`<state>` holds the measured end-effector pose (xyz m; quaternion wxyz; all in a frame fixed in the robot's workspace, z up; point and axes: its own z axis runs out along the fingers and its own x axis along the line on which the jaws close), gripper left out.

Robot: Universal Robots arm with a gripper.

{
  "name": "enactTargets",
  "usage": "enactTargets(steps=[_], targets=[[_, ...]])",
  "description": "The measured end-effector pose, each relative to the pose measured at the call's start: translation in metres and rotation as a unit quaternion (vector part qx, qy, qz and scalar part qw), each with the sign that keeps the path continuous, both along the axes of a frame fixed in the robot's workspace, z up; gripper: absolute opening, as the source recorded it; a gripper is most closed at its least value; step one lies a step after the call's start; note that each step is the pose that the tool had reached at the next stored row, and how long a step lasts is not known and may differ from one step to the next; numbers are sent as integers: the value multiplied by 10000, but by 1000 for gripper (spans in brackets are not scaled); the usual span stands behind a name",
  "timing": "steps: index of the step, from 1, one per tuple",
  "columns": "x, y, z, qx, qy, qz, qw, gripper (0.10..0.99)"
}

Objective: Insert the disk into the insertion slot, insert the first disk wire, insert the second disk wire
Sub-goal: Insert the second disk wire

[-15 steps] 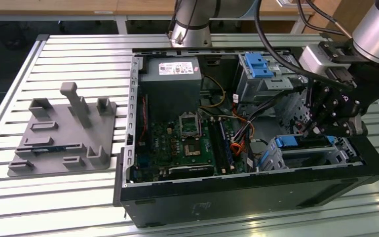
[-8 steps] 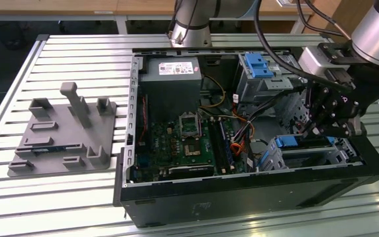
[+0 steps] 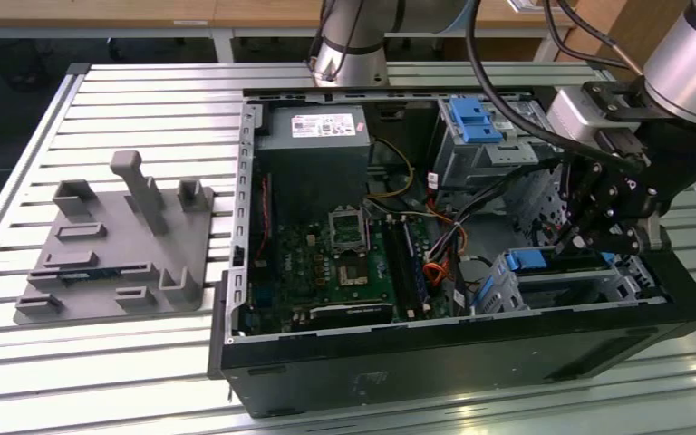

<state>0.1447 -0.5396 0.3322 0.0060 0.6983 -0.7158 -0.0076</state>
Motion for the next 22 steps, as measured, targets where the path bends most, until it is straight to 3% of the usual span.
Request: enactTargets(steps=[12, 14, 15, 22], targets=[[25, -11, -32, 28, -1, 1, 10000, 161], [25, -12, -8, 28, 0, 0, 10000, 161], [25, -12, 16, 27, 0, 1, 10000, 224], [24, -12, 135, 28, 0, 0, 10000, 224]])
